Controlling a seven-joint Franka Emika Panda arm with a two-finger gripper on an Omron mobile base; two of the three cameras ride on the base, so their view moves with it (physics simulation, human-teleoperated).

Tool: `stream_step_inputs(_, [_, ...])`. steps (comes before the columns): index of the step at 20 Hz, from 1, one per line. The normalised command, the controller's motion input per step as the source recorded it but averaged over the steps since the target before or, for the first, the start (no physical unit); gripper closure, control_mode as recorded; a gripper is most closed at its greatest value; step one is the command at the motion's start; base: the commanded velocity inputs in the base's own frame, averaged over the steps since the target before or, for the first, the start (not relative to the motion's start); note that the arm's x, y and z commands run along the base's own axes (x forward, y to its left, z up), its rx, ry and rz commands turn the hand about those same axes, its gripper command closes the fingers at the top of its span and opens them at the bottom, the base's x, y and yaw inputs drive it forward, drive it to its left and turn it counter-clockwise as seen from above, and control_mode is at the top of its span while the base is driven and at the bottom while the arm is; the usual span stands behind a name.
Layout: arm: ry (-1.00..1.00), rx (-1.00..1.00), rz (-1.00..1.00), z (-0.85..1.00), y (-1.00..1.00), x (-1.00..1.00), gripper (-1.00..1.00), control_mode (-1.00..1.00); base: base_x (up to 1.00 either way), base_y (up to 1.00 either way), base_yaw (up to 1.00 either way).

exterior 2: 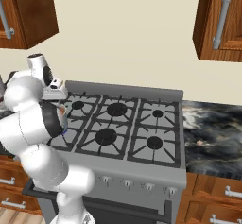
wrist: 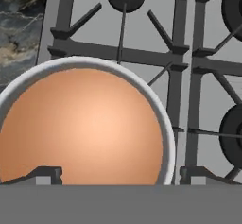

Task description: Pick up the sugar cube(s) and place them in the saucepan with hot chocolate.

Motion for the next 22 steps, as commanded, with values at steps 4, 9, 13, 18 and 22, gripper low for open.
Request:
stream_step_inputs(4, [-0.05, 0.0, -0.22, 0.21, -1.0, -0.63, -1.0, -1.0, 0.0, 0.0, 0.0])
stream_step_inputs(9, [-0.03, 0.0, -0.28, 0.28, -1.0, -0.23, -1.0, -1.0, 0.0, 0.0, 0.0])
stream_step_inputs(13, [0.0, 0.0, -0.29, 0.29, -1.0, 0.01, -1.0, -1.0, 0.0, 0.0, 0.0])
stream_step_inputs(18, [0.0, 0.0, -0.25, 0.16, -1.0, 0.09, -1.0, -1.0, 0.0, 0.0, 0.0])
stream_step_inputs(22, [0.01, 0.0, -0.25, 0.03, -1.0, 0.05, -1.0, -1.0, 0.0, 0.0, 0.0])
